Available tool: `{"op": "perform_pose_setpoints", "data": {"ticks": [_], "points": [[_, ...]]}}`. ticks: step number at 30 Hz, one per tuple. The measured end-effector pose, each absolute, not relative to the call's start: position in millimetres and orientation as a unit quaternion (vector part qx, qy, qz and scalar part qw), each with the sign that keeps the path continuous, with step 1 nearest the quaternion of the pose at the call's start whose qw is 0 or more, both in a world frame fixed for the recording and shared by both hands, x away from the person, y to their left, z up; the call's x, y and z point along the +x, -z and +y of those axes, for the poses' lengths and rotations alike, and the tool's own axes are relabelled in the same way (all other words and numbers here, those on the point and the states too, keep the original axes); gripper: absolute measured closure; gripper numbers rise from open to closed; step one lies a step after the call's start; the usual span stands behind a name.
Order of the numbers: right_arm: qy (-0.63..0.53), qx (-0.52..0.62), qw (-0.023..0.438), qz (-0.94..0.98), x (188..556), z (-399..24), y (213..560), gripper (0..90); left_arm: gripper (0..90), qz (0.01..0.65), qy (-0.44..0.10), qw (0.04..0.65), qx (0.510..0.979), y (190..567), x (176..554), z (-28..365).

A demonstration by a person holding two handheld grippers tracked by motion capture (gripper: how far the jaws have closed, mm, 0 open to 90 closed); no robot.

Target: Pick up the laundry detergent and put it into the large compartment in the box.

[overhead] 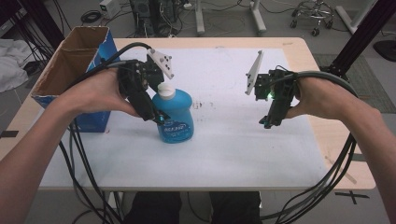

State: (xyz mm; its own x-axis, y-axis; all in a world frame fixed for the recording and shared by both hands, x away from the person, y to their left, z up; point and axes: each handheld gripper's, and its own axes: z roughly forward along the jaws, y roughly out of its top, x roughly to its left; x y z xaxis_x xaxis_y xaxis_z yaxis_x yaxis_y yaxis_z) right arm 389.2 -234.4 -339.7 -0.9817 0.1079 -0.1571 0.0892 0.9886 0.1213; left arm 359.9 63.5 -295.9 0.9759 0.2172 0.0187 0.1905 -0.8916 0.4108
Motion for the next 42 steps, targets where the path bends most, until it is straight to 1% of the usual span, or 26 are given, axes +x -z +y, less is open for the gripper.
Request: {"op": "perform_pose_setpoints", "data": {"ticks": [12, 25, 42], "points": [[-0.055, 0.048, 0.082, 0.994, 390, -234, 340, 12.9, 18.3, 0.105, -0.029, 0.216, 0.97, 296, 356, 51], [-0.053, 0.052, 0.082, 0.994, 389, -234, 341, 12.9, 18.6, 0.113, -0.035, 0.223, 0.968, 295, 358, 47], [-0.049, 0.053, 0.081, 0.994, 388, -236, 343, 12.9, 28.0, 0.11, -0.027, 0.222, 0.968, 296, 358, 47]]}}
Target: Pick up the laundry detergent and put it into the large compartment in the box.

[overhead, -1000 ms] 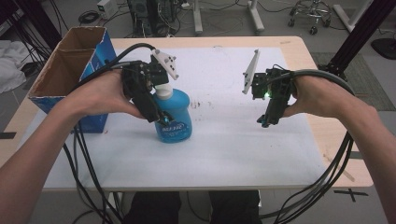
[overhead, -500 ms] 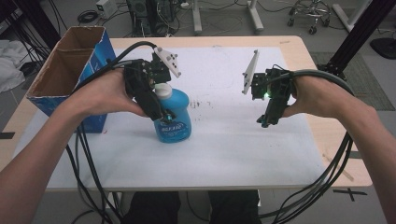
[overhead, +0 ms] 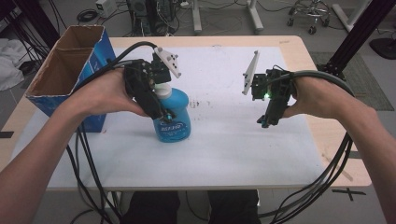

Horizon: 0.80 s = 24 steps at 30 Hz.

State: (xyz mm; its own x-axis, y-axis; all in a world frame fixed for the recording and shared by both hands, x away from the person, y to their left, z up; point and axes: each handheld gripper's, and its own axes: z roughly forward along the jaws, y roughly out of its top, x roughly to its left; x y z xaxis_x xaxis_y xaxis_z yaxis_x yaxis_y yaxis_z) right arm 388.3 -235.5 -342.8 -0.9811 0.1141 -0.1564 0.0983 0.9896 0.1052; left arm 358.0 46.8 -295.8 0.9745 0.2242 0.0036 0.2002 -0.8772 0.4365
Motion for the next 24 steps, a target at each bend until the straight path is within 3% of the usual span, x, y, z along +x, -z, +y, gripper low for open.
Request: {"op": "perform_pose_setpoints", "data": {"ticks": [24], "points": [[-0.046, 0.052, 0.081, 0.994, 389.0, -234.8, 344.5, 12.9, 35.7, 0.115, -0.026, 0.209, 0.971, 292.4, 359.8, 44.8]]}}
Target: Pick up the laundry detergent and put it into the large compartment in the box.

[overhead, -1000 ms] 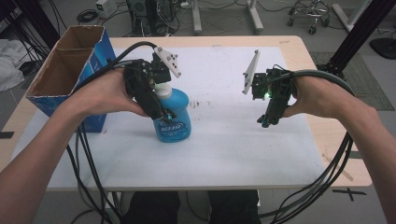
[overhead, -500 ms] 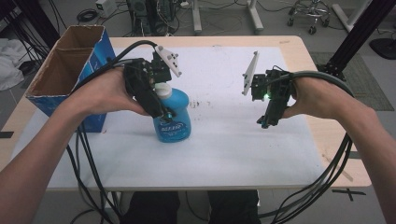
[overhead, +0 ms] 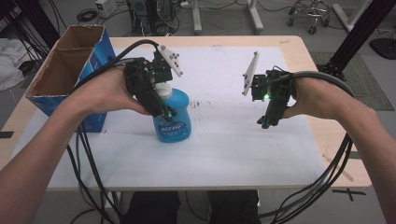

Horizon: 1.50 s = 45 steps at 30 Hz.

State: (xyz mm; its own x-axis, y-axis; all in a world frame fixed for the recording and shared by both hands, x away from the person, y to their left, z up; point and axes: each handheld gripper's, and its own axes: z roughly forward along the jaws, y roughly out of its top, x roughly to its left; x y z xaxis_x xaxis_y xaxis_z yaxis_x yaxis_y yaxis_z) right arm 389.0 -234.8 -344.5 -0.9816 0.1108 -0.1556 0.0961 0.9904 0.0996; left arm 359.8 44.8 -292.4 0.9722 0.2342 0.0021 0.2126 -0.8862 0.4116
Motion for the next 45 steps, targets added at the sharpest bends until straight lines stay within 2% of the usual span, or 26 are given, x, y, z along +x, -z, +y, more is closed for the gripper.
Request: {"op": "perform_pose_setpoints", "data": {"ticks": [31, 45], "points": [[-0.05, 0.056, 0.084, 0.994, 387, -237, 344, 12.8, 38.4, 0.12, -0.032, 0.188, 0.974, 288, 360, 39], [-0.051, 0.054, 0.086, 0.994, 387, -237, 343, 12.9, 38.5, 0.138, -0.038, 0.191, 0.971, 246, 370, 45]]}}
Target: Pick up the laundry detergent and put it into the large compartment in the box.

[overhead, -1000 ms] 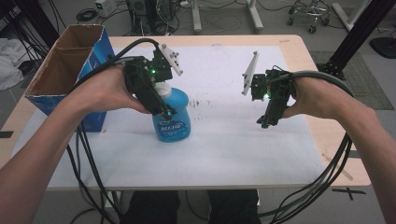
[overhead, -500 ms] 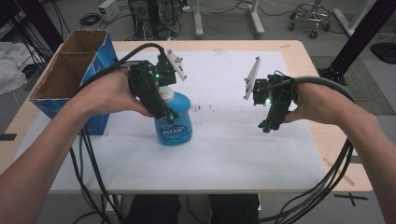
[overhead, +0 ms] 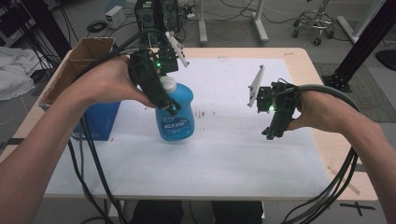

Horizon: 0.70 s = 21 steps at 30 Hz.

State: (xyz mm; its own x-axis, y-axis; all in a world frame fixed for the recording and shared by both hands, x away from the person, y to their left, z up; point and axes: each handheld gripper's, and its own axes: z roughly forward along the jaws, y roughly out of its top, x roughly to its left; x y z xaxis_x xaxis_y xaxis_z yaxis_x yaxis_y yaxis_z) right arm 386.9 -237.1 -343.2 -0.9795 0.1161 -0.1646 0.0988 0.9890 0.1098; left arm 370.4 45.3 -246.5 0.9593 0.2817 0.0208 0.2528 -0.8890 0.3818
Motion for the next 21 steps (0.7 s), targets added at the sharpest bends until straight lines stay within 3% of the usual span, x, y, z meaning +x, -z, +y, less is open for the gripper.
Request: {"op": "perform_pose_setpoints", "data": {"ticks": [21], "points": [[-0.058, 0.056, 0.089, 0.993, 386, -238, 342, 12.9, 38.5, 0.157, -0.056, 0.172, 0.971, 156, 398, 71]]}}
